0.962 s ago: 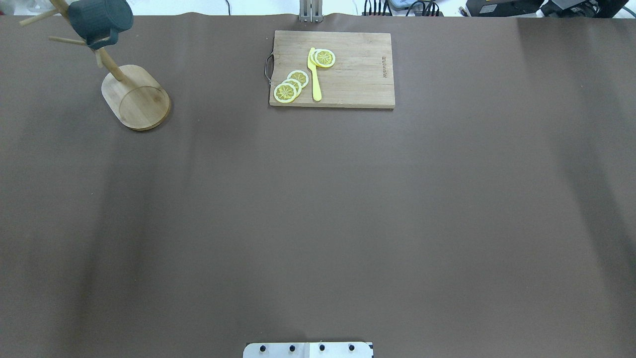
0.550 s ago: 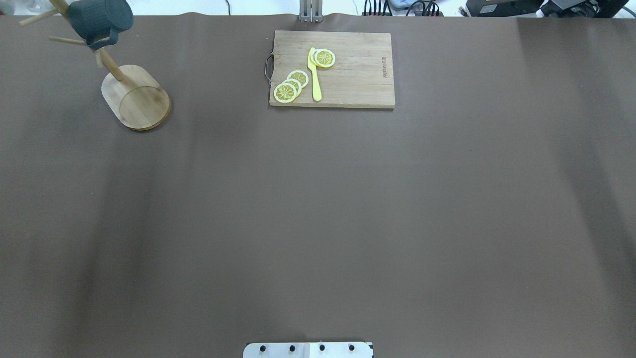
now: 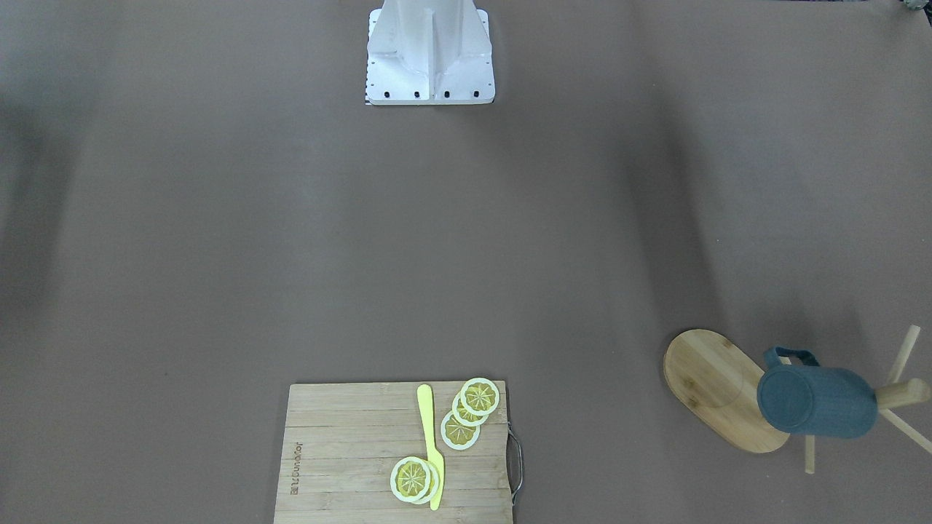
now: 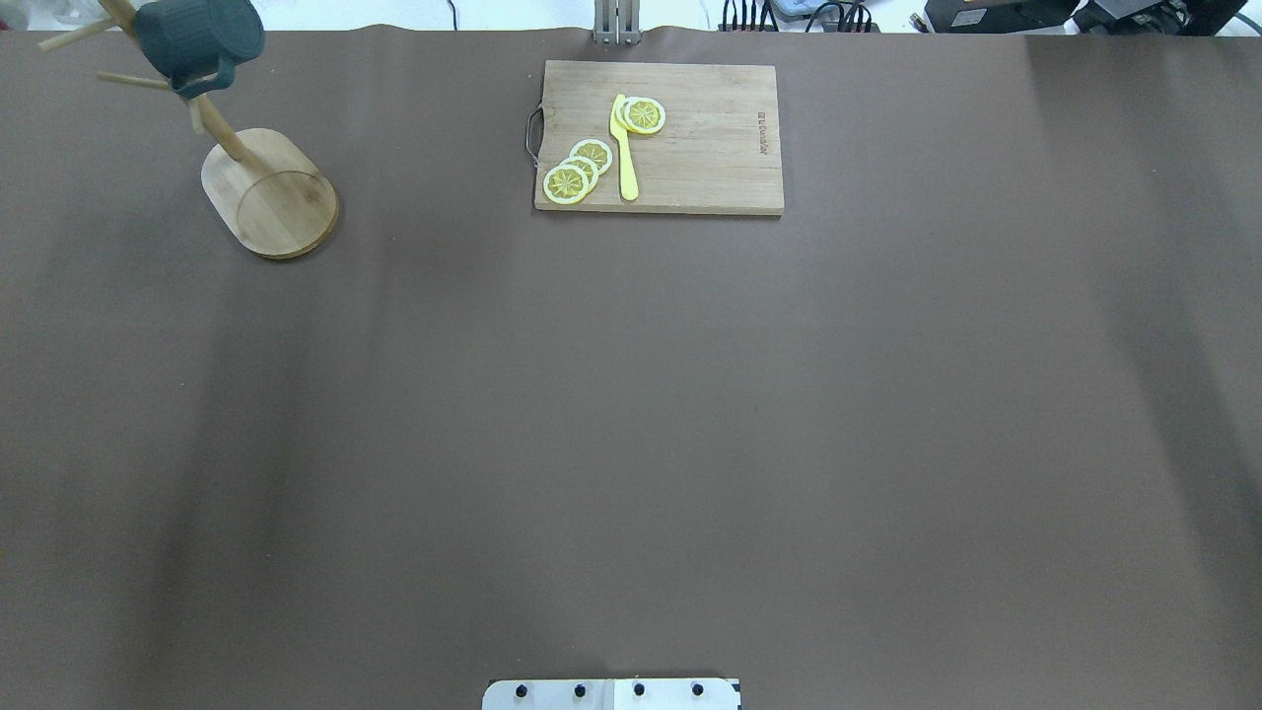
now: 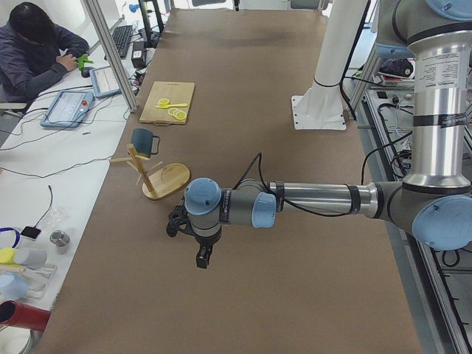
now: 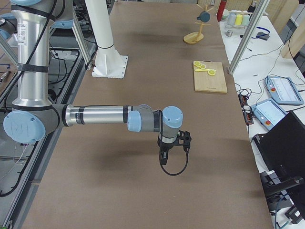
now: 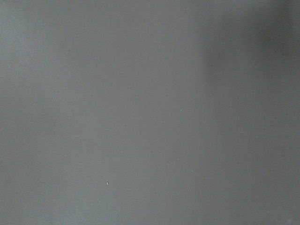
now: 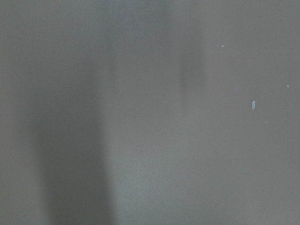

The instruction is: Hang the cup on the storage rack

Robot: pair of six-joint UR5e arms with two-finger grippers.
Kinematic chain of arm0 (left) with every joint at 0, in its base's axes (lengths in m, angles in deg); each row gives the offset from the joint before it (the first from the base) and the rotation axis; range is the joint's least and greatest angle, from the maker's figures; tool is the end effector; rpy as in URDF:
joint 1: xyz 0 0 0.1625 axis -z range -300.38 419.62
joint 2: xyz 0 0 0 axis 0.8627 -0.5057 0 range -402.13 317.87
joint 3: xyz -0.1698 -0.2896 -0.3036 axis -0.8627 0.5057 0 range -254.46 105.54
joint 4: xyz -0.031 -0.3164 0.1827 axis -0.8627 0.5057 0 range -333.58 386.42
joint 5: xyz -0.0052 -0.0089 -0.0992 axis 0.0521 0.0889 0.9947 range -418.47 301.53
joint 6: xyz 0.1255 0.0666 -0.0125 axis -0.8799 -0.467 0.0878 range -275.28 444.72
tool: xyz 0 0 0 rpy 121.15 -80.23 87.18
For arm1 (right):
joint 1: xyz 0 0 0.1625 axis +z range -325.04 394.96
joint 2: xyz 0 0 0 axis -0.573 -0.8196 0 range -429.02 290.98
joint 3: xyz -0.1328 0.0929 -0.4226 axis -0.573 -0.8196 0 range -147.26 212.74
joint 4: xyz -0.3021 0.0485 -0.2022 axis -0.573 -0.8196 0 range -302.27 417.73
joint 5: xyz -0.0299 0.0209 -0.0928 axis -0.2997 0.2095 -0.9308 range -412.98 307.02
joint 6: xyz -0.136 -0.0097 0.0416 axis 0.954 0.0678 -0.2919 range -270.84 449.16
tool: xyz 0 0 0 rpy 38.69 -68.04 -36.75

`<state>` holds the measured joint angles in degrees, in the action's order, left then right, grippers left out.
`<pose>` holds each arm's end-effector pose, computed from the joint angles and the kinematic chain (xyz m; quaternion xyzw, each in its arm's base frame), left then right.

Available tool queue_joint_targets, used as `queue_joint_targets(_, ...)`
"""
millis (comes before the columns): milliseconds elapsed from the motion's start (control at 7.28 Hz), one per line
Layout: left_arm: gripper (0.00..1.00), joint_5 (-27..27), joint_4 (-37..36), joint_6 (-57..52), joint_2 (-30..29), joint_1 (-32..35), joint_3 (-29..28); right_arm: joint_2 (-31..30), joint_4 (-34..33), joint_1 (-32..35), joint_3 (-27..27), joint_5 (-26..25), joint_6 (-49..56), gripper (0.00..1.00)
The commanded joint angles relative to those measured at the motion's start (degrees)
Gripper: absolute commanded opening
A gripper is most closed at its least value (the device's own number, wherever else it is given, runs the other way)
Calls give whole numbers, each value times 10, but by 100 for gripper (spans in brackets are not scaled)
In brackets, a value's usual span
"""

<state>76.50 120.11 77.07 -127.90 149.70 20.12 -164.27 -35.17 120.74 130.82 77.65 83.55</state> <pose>-0.0330 -0.4148 0.7054 0.0583 0.3792 0.0744 0.9205 0.0110 -0.4013 0.7047 -0.0303 -0.3458 0.0116 0.9377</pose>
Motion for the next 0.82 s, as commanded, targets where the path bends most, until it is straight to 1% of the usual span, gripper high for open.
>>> queue_joint_targets(0, 99, -1, 0, 0, 1, 1, 5, 0, 0, 0, 0, 0, 0, 100)
queue_joint_targets(687, 99, -1, 0, 0, 13, 1, 16, -1, 0, 0, 1, 1, 1, 100)
